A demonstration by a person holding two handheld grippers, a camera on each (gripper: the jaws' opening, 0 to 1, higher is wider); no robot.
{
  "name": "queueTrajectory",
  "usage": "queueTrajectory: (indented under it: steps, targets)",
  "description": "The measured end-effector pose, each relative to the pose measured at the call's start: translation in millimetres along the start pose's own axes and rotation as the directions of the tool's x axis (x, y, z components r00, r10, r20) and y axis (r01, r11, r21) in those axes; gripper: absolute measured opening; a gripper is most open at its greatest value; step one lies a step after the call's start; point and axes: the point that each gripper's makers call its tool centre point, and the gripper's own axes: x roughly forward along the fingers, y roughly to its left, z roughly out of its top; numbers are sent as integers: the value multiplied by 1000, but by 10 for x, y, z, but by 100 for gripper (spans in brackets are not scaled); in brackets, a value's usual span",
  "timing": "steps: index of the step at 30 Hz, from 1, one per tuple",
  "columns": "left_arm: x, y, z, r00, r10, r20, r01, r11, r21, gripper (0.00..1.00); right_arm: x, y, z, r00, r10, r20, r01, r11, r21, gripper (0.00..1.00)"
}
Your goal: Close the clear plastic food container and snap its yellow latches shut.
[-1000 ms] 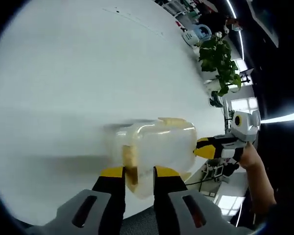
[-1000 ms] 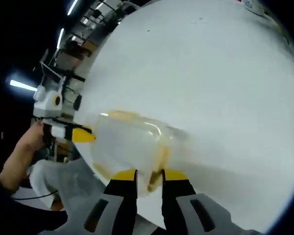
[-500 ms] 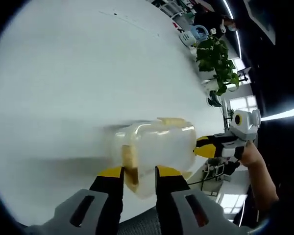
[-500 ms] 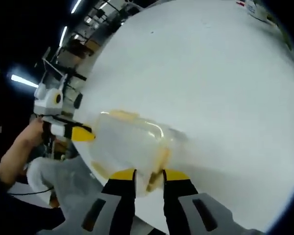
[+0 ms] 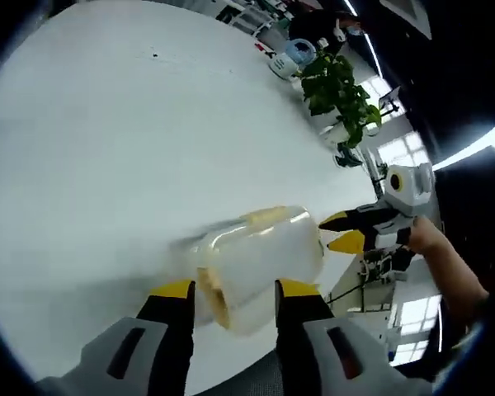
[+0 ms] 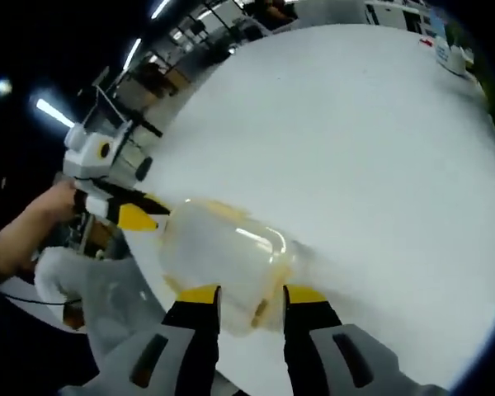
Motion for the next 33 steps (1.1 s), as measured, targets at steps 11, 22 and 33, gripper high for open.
queueTrajectory:
  steps: [11,22,33]
  targets:
    - [137,-384,22,991,93,-101,-37,891,452,36,128,298,180,998,40,-40,-49,962,-268,27]
    - [317,-552,-103,977,140,-162,-7,777,630,35,284,347,209,995,23,-102,-65,902,-426,25]
    - [381,-598,-99,976,164,-140,-13,694,720,33,364,328,254,991,18,-130,-75,894,-442,25]
